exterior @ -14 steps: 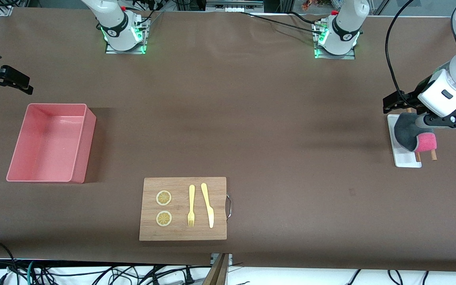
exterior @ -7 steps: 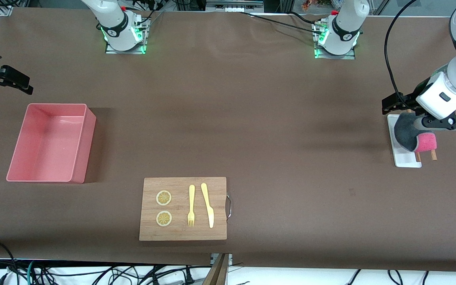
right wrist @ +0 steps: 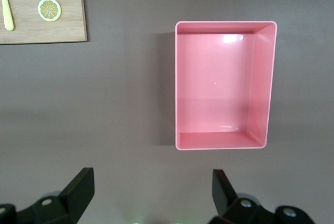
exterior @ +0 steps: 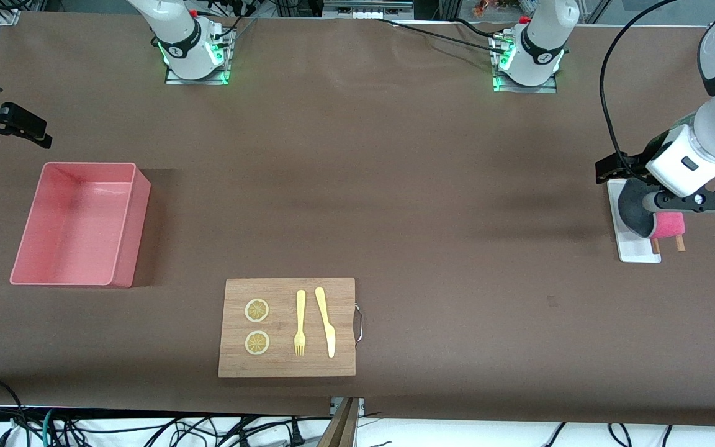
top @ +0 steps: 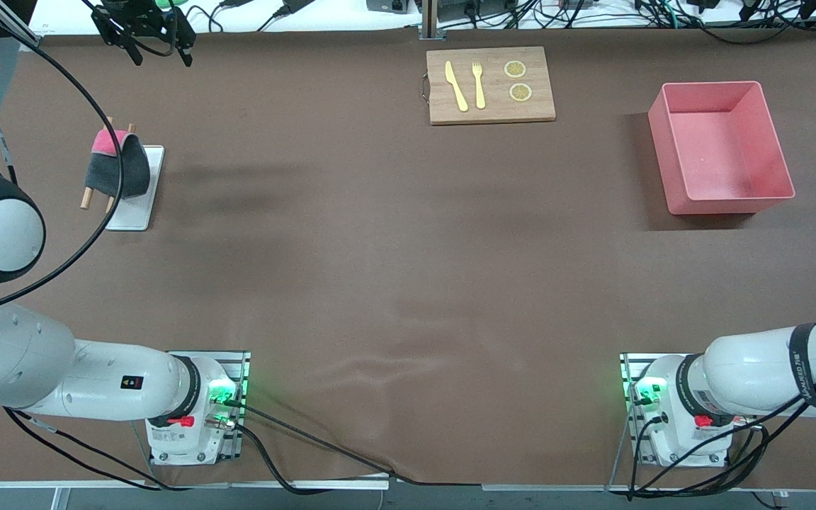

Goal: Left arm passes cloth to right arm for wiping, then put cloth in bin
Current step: 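Lower the left gripper onto the grey cloth on the white holder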

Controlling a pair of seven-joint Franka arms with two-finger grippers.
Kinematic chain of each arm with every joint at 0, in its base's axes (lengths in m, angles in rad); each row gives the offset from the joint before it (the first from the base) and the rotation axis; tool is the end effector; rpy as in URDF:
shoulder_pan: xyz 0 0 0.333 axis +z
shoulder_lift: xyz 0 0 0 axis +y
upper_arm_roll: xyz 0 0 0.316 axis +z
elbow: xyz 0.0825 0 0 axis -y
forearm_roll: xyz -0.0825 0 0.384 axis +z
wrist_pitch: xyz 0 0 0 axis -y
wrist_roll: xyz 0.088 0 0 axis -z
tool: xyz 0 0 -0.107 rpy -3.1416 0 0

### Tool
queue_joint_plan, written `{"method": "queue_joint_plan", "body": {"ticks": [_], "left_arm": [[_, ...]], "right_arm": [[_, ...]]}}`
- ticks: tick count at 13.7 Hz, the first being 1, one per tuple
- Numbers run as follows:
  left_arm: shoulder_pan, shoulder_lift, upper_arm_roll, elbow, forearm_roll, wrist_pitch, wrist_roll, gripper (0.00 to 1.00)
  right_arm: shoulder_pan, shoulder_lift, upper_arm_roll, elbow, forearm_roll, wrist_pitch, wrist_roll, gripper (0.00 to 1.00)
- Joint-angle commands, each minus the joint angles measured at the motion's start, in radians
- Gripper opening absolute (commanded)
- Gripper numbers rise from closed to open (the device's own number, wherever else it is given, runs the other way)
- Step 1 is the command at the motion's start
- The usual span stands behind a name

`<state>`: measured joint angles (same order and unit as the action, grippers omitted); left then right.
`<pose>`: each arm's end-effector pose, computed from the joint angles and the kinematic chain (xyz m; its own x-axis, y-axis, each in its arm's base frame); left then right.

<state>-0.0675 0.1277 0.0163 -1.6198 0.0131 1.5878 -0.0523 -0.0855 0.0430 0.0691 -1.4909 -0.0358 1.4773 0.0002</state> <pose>0.5837 -0.0290 0.5300 0.9874 0.0017 -0.1580 -0.0020 -0.9997 -0.0233 0.5583 -0.0142 0.6301 0.9982 -0.0198 -0.0564 -0.0180 -0.9993 0.0328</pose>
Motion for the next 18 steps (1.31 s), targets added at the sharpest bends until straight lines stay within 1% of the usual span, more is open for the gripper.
{"method": "queue_joint_plan", "body": {"ticks": [1,2,3,4,5,7,8,9,10,11,13,14,15,16,18], "left_arm": [[0.005,0.056,0.008,0.028,0.011,-0.022,0.0,1.0],[0.005,0.081,0.008,0.028,0.077,-0.022,0.0,1.0],[0.0,0.102,0.005,0.021,0.17,-0.028,0.0,1.0],[-0.005,0.127,0.002,0.018,0.25,-0.057,0.0,1.0],[-0.003,0.157,0.002,0.02,0.304,-0.08,0.006,1.0],[0.005,0.212,0.005,0.009,0.393,-0.084,0.052,1.0],[0.005,0.248,0.004,0.006,0.478,-0.098,0.06,1.0],[0.006,0.278,0.004,0.0,0.534,-0.094,0.055,1.0],[0.014,0.306,0.004,0.0,0.557,-0.075,0.055,1.0],[0.021,0.32,0.004,-0.015,0.582,-0.034,0.057,1.0],[0.043,0.328,0.004,-0.083,0.648,0.094,0.054,1.0],[0.054,0.328,0.005,-0.118,0.692,0.165,0.054,1.0],[0.066,0.328,0.004,-0.155,0.764,0.225,0.052,1.0],[0.08,0.326,0.004,-0.187,0.81,0.272,0.046,1.0],[0.083,0.325,0.004,-0.244,0.846,0.31,0.014,1.0]], "right_arm": [[0.001,-0.003,-0.003,0.003,0.014,0.001,-0.012,1.0],[0.0,-0.003,-0.003,0.004,0.014,0.003,-0.012,1.0],[0.0,0.0,-0.003,0.003,0.014,0.006,-0.012,1.0],[0.0,0.0,-0.003,0.003,0.014,0.008,-0.014,1.0],[0.0,0.0,-0.003,0.003,0.014,0.008,-0.014,1.0],[0.0,0.0,-0.003,0.003,0.013,0.008,-0.014,1.0],[-0.002,0.0,-0.003,0.003,0.013,0.006,-0.014,1.0],[-0.003,0.0,-0.005,0.003,0.014,0.006,-0.014,1.0],[-0.003,0.0,-0.005,0.004,0.013,0.008,-0.014,1.0],[-0.002,0.0,-0.005,0.003,0.014,0.008,-0.014,1.0],[-0.002,0.0,-0.005,0.003,0.014,0.008,-0.012,1.0],[-0.002,0.0,-0.005,0.003,0.014,0.008,-0.012,1.0],[0.0,0.0,-0.003,0.004,0.014,0.008,-0.012,1.0],[0.001,0.0,-0.002,0.004,0.013,0.008,-0.012,1.0],[0.003,0.0,-0.002,0.004,0.013,0.008,-0.012,1.0]]}}
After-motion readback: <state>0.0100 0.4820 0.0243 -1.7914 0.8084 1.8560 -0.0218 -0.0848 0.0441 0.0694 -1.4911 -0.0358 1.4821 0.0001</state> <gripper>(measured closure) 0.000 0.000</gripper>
